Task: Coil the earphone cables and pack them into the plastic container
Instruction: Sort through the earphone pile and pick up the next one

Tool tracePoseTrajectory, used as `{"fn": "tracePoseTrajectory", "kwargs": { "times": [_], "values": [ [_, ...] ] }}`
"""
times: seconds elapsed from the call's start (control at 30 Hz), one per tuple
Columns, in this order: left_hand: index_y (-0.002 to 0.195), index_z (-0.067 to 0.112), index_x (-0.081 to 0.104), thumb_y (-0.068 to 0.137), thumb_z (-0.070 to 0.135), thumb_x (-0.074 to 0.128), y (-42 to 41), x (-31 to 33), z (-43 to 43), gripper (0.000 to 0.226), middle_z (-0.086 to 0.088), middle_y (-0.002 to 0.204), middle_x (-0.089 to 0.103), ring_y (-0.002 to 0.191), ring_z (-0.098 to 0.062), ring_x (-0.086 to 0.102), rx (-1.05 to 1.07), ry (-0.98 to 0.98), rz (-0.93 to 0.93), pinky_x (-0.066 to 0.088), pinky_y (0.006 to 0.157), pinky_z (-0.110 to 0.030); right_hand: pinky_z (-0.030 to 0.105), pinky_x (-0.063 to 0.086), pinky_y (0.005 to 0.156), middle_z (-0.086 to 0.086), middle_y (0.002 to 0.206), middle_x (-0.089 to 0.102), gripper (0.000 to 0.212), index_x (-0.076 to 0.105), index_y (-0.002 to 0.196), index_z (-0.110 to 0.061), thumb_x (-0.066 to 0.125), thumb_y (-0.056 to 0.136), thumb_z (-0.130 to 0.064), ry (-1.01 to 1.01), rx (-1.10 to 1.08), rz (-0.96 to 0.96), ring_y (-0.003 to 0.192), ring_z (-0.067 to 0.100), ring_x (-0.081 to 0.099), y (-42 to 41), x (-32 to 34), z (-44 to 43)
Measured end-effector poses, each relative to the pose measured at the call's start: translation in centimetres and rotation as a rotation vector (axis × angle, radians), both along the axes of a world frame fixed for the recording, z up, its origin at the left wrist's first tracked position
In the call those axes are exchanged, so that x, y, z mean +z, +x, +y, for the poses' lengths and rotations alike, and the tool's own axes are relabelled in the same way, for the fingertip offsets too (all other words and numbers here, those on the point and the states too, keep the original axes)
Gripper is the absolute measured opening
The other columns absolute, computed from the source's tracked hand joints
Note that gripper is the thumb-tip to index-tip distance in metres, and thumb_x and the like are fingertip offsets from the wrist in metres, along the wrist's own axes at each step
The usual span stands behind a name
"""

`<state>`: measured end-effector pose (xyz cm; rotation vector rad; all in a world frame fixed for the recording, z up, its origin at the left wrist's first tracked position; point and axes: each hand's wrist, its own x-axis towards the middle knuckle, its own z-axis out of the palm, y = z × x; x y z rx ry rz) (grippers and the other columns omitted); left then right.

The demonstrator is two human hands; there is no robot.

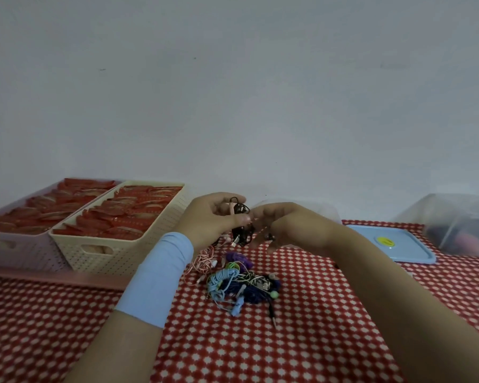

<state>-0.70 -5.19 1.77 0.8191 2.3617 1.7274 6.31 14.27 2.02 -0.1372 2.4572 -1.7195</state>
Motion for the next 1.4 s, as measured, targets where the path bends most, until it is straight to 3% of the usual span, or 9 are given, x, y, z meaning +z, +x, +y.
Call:
{"fn": "tracePoseTrajectory", "kwargs": {
  "times": [0.1, 0.23, 0.33, 0.5, 0.7, 0.83, 1.1, 1.23, 1.4],
  "values": [
    [0.103, 0.032, 0.071, 0.076, 0.024, 0.083, 0.9, -0.1, 1.6, 0.031, 0.007, 0.086, 0.067, 0.08, -0.014, 0.069, 0.008, -0.037, 0.07, 0.059, 0.078, -0.029, 0.037, 0.055, 0.077, 0.02, 0.124, 0.067, 0.041, 0.067, 0.123, -0.008, 0.039, 0.098, 0.006, -0.131, 0.018, -0.037, 0.097, 0.031, 0.068, 1.5, -0.3, 1.8],
    [0.101, 0.026, 0.071, 0.078, 0.019, 0.082, 2.9, 0.3, 4.3, 0.026, 0.009, 0.093, 0.071, 0.081, -0.004, 0.066, -0.046, -0.076, 0.117, 0.048, 0.066, -0.005, 0.031, 0.053, 0.076, 0.024, 0.101, 0.073, 0.019, 0.076, 0.112, -0.008, 0.065, 0.097, -0.008, 0.016, -0.039, -0.023, 0.082, 0.019, 0.066, 3.5, -0.6, 4.9],
    [0.103, 0.021, 0.067, 0.081, 0.013, 0.078, 3.9, 0.7, 7.0, 0.025, 0.004, 0.1, 0.07, 0.084, -0.008, 0.065, -0.138, -0.157, 0.103, 0.047, 0.063, -0.004, 0.029, 0.051, 0.07, 0.009, 0.088, 0.077, 0.012, 0.08, 0.1, -0.011, 0.075, 0.09, -0.015, 0.132, -0.112, -0.024, 0.075, 0.014, 0.066, 5.1, -0.3, 7.6],
    [0.111, 0.032, 0.059, 0.086, 0.026, 0.072, 5.1, 0.3, 11.4, 0.029, 0.003, 0.09, 0.064, 0.076, -0.014, 0.06, -0.245, -0.4, 0.16, 0.052, 0.078, -0.03, 0.025, 0.044, 0.056, 0.0, 0.078, 0.076, 0.019, 0.081, 0.091, -0.014, 0.081, 0.083, -0.03, 0.272, -0.195, -0.056, 0.065, 0.013, 0.061, 7.6, 0.8, 11.6],
    [0.115, 0.026, 0.069, 0.087, 0.035, 0.069, 6.3, -1.0, 14.6, 0.03, 0.006, 0.115, 0.065, 0.1, -0.013, 0.06, -0.355, -0.861, 0.281, 0.047, 0.088, -0.026, 0.025, 0.046, 0.057, -0.002, 0.062, 0.07, 0.036, 0.076, 0.075, -0.018, 0.072, 0.088, -0.052, 0.583, -0.18, -0.161, 0.056, 0.011, 0.061, 7.8, -1.3, 13.2],
    [0.118, 0.031, 0.065, 0.082, 0.035, 0.075, 6.4, -1.8, 15.2, 0.038, 0.015, 0.109, 0.065, 0.1, -0.006, 0.06, -0.3, -0.677, 0.297, 0.047, 0.089, -0.021, 0.023, 0.043, 0.053, -0.001, 0.059, 0.067, 0.05, 0.072, 0.07, -0.014, 0.067, 0.088, -0.061, 0.564, -0.252, -0.145, 0.052, 0.012, 0.054, 6.7, -2.3, 12.8],
    [0.085, 0.032, 0.069, 0.083, 0.024, 0.076, 4.4, -4.1, 14.8, 0.012, 0.012, 0.086, 0.069, 0.083, -0.006, 0.065, -0.239, -0.47, 0.223, 0.049, 0.077, -0.018, 0.015, 0.038, 0.042, 0.001, 0.072, 0.072, 0.043, 0.078, 0.086, -0.011, 0.057, 0.1, -0.046, 0.394, -0.321, -0.089, 0.046, 0.01, 0.052, 6.0, -3.3, 12.2],
    [0.085, 0.032, 0.072, 0.088, 0.029, 0.07, 3.6, -4.5, 14.4, 0.005, 0.013, 0.084, 0.072, 0.074, 0.0, 0.066, -0.241, -0.447, 0.217, 0.05, 0.075, -0.018, 0.017, 0.05, 0.069, -0.011, 0.08, 0.075, 0.015, 0.081, 0.099, -0.021, 0.066, 0.095, -0.02, 0.619, -0.336, 0.045, 0.07, 0.0, 0.067, 5.8, -3.6, 12.8],
    [0.087, 0.029, 0.071, 0.094, 0.026, 0.063, 3.3, -5.0, 14.0, 0.01, 0.007, 0.081, 0.073, 0.064, -0.003, 0.062, -0.241, -0.404, 0.197, 0.047, 0.066, -0.018, 0.03, 0.058, 0.083, -0.015, 0.092, 0.076, 0.013, 0.082, 0.097, -0.028, 0.075, 0.088, -0.024, 0.847, -0.284, -0.026, 0.084, 0.007, 0.069, 5.4, -4.8, 12.3]
  ]
}}
